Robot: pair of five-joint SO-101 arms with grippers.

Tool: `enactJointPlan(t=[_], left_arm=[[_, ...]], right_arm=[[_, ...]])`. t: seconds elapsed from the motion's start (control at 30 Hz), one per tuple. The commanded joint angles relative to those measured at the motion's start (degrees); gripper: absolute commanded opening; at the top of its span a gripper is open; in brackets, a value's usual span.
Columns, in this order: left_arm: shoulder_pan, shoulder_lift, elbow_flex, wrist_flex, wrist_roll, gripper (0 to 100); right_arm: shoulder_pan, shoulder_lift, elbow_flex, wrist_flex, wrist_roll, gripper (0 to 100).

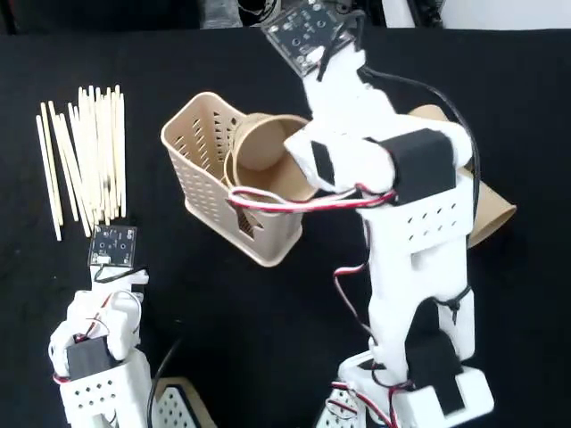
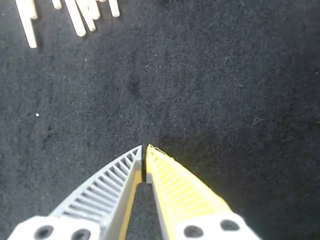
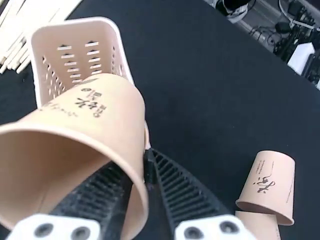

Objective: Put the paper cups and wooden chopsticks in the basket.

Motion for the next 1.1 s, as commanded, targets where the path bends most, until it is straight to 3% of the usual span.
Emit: enactJointPlan(t=[0.0,0.33,0.57,0.8,0.97,1.07], left_arm=[[0.22,-0.09,1.01,0.26,-0.35,3],[0.22,-0.09,1.01,0.26,-0.35,3],[0.22,-0.09,1.01,0.26,-0.35,3],[0.22,-0.09,1.01,0.26,-0.35,3],[0.22,-0.09,1.01,0.26,-0.35,3],[0.22,-0.09,1.01,0.26,-0.35,3]], right_arm=[[1.41,-4.7,2.86,2.11,-0.44,1.2],[1.49,-4.79,7.52,1.93,-0.09,1.8],[1.14,-1.01,-3.3,1.93,-5.54,25.7],[0.88,-2.59,-12.26,1.93,-5.27,24.3],[-5.54,-3.47,-12.62,1.49,-5.27,23.3],[-5.1,-4.53,-13.76,1.76,-5.01,23.3]])
